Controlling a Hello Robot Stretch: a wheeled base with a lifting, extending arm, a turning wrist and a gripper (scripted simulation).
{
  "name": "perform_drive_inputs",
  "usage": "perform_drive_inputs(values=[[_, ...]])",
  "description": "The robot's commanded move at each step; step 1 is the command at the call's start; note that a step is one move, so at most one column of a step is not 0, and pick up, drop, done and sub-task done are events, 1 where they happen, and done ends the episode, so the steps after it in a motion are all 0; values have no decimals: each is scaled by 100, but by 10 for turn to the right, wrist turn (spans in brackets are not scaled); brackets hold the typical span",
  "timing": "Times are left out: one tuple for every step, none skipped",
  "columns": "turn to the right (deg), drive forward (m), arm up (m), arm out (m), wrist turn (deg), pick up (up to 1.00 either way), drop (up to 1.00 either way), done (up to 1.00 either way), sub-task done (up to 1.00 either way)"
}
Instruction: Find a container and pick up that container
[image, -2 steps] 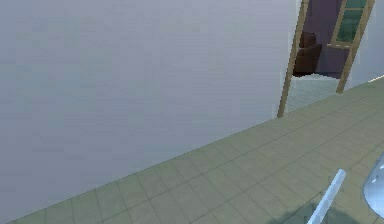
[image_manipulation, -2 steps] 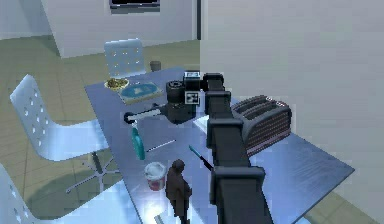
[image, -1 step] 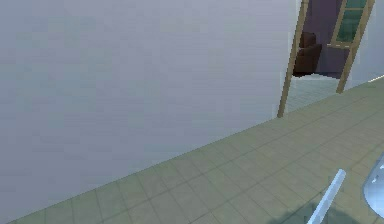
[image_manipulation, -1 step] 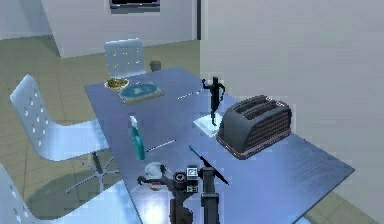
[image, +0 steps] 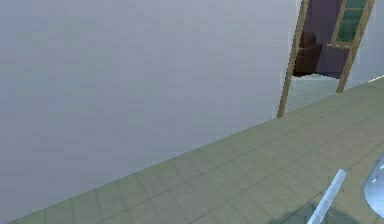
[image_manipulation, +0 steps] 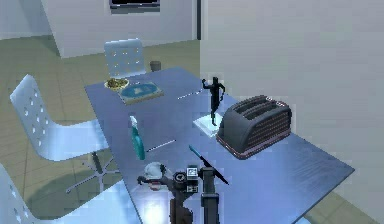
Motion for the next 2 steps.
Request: perform_drive_inputs(values=[[0,0,10,0,0,0,0,0,0],[0,0,0,0,0,0,0,100,0]])
